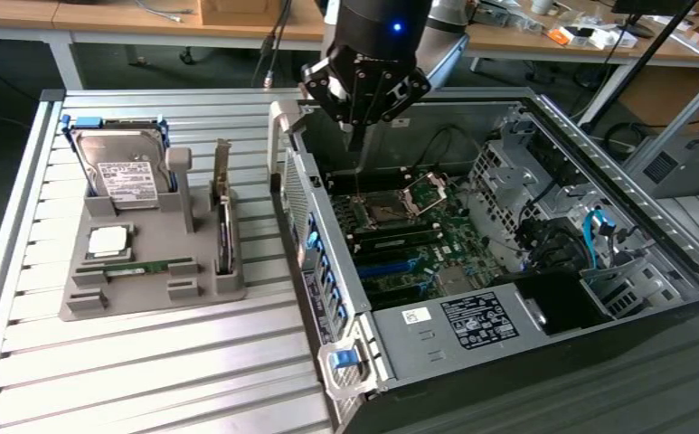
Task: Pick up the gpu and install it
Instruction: 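Reach for the gpu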
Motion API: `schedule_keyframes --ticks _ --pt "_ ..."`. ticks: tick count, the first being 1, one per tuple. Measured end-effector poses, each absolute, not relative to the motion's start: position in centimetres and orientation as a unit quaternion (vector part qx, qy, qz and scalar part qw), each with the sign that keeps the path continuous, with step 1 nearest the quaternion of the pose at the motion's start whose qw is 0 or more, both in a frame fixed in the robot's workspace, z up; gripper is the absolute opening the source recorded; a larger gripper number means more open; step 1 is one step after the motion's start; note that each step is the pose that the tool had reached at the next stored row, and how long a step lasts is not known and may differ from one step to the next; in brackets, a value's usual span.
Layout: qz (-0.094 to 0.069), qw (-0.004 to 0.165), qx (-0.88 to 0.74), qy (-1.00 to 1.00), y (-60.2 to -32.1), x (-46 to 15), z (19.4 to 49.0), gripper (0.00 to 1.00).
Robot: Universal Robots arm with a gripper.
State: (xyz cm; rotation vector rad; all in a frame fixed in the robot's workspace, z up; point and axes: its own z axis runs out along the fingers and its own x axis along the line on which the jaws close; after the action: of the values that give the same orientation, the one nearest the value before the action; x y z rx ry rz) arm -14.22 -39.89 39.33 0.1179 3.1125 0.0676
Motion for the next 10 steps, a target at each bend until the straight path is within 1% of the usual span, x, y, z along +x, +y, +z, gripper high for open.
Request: schedule_keyframes --ticks 10 --pt "0.022 0.013 0.038 0.999 -39.89 -14.41 39.33 0.10"
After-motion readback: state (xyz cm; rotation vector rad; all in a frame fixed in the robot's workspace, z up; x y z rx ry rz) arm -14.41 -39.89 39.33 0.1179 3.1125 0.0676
